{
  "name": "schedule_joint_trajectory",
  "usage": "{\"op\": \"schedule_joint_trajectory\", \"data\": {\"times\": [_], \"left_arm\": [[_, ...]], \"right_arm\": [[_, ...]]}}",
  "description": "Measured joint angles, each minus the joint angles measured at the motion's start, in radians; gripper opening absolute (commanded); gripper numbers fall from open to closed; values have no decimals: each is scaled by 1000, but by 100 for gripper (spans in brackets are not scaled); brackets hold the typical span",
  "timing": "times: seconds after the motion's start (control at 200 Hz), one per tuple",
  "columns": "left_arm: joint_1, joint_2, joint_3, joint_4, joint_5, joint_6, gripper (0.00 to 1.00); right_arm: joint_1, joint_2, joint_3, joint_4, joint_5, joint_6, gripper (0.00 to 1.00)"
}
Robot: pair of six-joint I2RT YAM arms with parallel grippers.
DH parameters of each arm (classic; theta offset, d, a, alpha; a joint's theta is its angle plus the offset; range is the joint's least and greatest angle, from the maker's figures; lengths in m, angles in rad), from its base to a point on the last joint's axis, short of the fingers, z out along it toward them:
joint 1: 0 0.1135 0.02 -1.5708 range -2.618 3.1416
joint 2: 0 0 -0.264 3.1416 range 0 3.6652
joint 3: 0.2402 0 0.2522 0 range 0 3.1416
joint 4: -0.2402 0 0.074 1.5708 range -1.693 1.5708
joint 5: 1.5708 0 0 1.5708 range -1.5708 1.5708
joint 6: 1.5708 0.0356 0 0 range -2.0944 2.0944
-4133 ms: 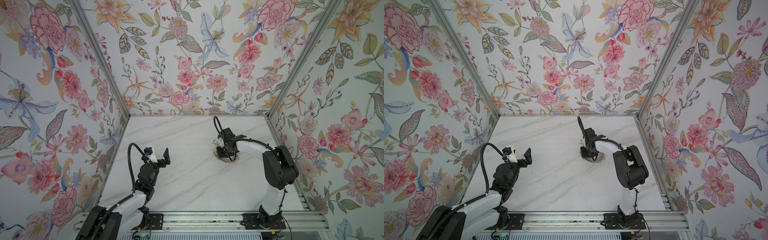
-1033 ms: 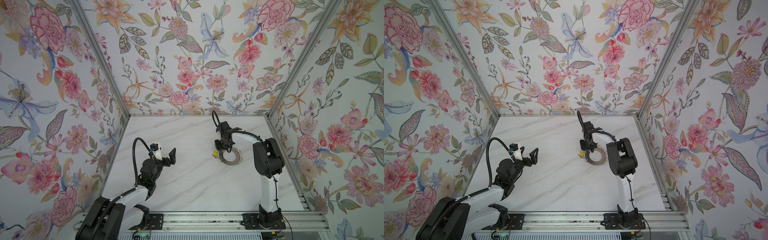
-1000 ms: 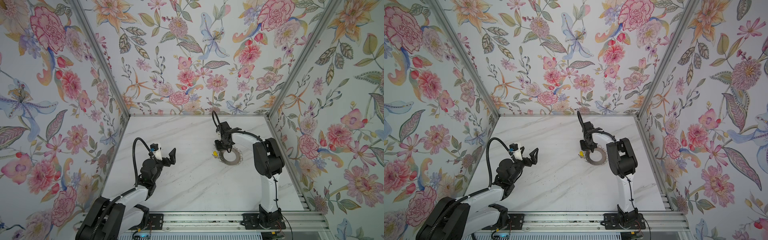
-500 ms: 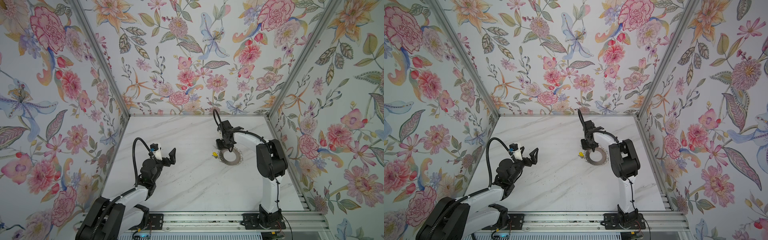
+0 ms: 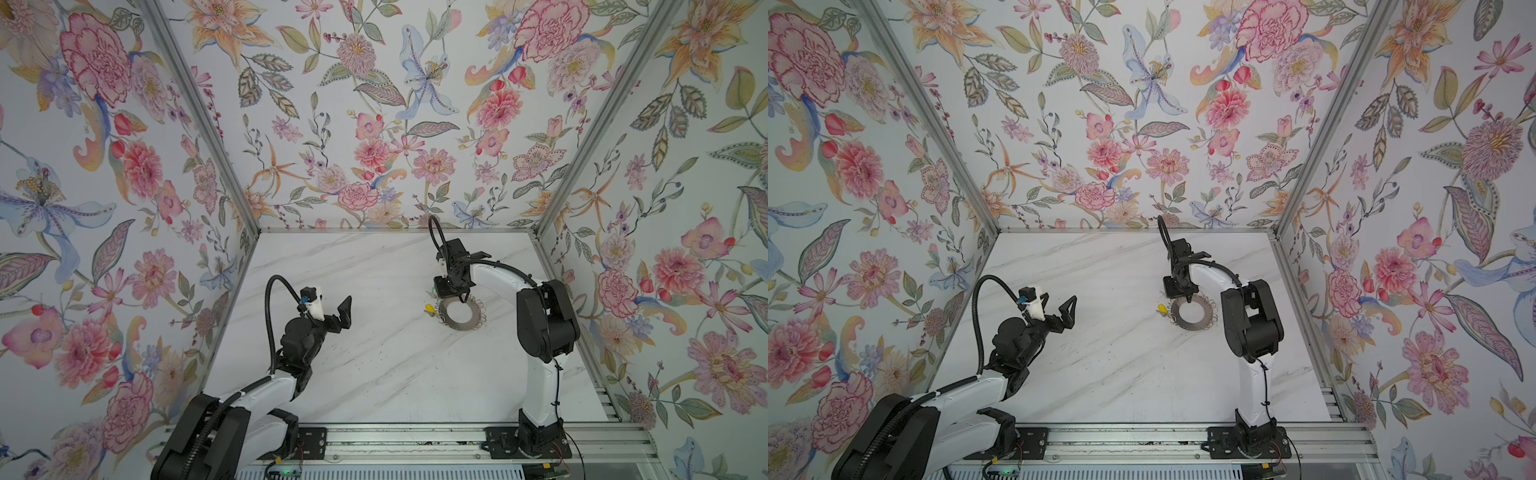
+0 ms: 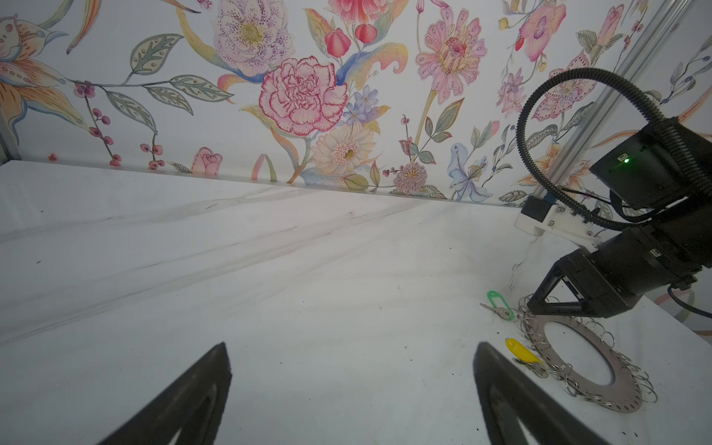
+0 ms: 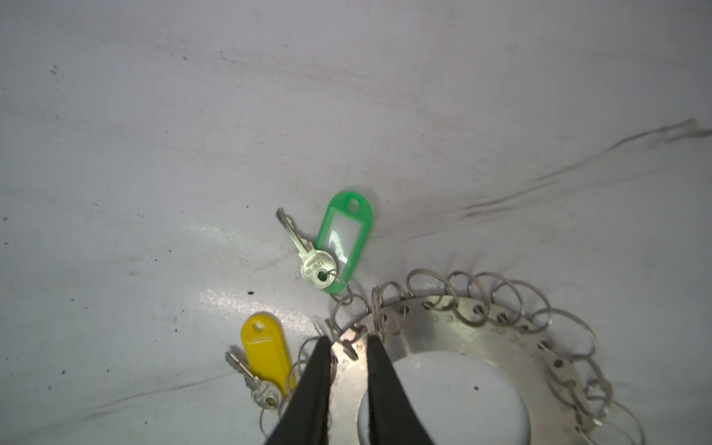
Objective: Remove the keys from the keyring
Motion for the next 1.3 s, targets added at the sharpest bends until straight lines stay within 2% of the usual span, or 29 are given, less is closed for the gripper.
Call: {"op": "schedule_joint_trajectory", "data": {"times": [0.355,0.475,0.636,0.806,1.041,1.296], "left_arm": [[0,0,0,0,0,0,99],[0,0,0,0,0,0,99],[0,2,0,0,0,0,99],[0,8,0,0,0,0,99],[0,20,0,1,0,0,99],[0,46,1,5,11,-17,99]], "right_arm": [[0,27,0,0,0,-1,19],[0,43,0,0,-1,-3,17],[0,47,0,0,-5,-11,7],[0,42,-7,2,-4,-19,4],[19,-55,-109,-11,-4,-81,4],[129,-246,-274,21,-39,-187,5]]}}
